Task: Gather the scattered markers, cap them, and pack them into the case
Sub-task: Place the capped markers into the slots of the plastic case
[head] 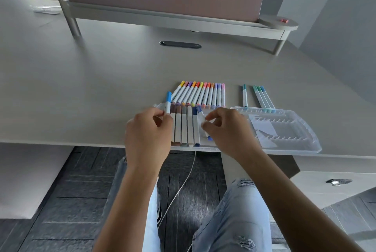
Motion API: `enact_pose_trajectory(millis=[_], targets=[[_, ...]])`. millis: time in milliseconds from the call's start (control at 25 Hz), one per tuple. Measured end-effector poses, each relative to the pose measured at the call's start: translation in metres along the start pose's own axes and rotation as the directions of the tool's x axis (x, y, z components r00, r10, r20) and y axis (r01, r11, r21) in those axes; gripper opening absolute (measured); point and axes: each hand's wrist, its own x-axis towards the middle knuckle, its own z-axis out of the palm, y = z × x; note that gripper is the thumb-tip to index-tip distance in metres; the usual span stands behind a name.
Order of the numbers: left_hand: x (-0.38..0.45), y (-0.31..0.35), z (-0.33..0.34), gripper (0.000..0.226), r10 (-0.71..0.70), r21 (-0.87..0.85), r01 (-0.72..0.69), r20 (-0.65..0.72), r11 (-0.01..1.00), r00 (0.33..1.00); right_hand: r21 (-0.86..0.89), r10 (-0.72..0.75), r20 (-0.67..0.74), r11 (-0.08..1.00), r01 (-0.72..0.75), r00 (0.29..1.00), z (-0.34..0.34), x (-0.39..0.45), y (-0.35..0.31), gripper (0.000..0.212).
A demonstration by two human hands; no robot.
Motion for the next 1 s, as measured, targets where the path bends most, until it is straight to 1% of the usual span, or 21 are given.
enact_pose_trajectory(millis=[160,360,560,640,720,880,1000], targets=[[0.000,-0.003,-0.008,0.018,0.001,-0.033,-0.001,-0.004,0.999,1.000,-0.063,-0.023,-0.049,0.998,0.020,0.999,0.005,-0.006,-0.006,0.022],[-0.003,-0.003,-0.009,0.018,0.007,-0.070,-0.007,0.011,0.998,1.000,-0.114,-0.029,-0.034,0.993,0.025,0.999,0.009,-0.009,-0.010,0.017],[-0.006,-0.003,-0.009,0.020,0.018,-0.077,-0.015,0.039,0.997,0.999,-0.193,0.005,-0.061,0.981,-0.017,0.998,0.008,-0.010,-0.010,0.018],[-0.007,-0.001,-0.008,0.020,0.013,-0.073,-0.010,0.044,0.997,0.999,-0.176,0.010,-0.069,0.984,-0.022,0.998,0.006,-0.012,-0.010,0.017],[-0.008,0.000,-0.006,0.021,0.011,-0.074,-0.007,0.054,0.997,0.998,-0.163,-0.008,-0.075,0.987,-0.004,0.997,0.006,-0.013,-0.010,0.023],[-0.011,0.003,0.000,0.023,0.030,-0.097,-0.023,0.080,0.995,0.996,-0.162,-0.042,-0.061,0.986,0.031,0.997,0.004,-0.010,-0.007,0.020],[-0.012,0.002,0.005,0.025,0.043,-0.088,-0.035,0.096,0.996,0.994,-0.146,-0.073,-0.028,0.987,0.069,0.997,0.002,-0.008,-0.003,0.025]])
